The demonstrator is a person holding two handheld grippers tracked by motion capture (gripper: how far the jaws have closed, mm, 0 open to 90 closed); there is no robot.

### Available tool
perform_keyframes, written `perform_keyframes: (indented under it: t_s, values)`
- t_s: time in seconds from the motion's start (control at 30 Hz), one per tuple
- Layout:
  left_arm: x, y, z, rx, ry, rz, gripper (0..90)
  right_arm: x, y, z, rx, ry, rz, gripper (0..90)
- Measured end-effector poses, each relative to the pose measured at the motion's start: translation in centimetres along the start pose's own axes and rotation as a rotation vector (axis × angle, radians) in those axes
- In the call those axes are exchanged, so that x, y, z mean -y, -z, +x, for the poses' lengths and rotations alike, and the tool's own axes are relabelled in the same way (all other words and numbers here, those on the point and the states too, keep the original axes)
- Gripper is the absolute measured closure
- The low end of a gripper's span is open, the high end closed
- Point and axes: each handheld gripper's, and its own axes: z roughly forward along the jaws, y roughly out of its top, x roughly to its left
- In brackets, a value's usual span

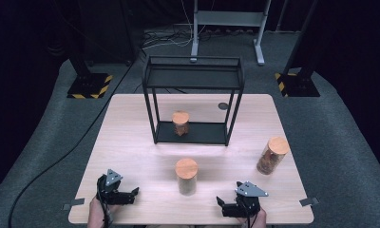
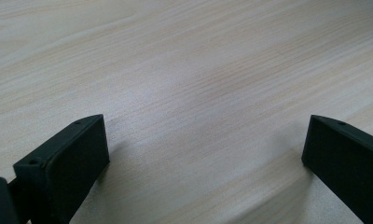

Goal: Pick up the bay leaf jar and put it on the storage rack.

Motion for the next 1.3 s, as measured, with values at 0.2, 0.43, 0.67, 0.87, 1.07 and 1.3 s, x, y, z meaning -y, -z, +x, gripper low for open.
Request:
perform_keyframes:
  t_s: [0.2, 0.43, 0.67, 0.87, 1.07, 1.3]
  values:
    - [-0.1, -0.1, 0.0, -0.006, 0.007, -0.001, 0.0, -0.2, -0.2, 0.2, 0.03, 0.01, 0.023, 0.9]
    - [-0.1, -0.1, 0.0, -0.007, 0.006, 0.0, 0.0, 0.0, 0.1, 1.9, 0.085, -0.019, -0.017, 0.0]
    - [-0.1, -0.1, 0.0, -0.007, 0.007, 0.0, 0.0, -1.3, -0.5, 5.5, 0.024, -0.022, -0.074, 0.0]
    - [-0.1, -0.1, 0.0, -0.007, 0.007, 0.0, 0.0, -4.2, -1.6, 7.9, -0.043, 0.02, -0.115, 0.0]
    - [-0.1, -0.1, 0.0, -0.007, 0.007, 0.0, 0.0, -6.9, -3.2, 9.1, -0.075, 0.062, -0.135, 0.0]
    - [-0.1, -0.1, 0.0, -0.007, 0.007, 0.0, 0.0, -8.7, -4.5, 9.2, -0.085, 0.072, -0.16, 0.0]
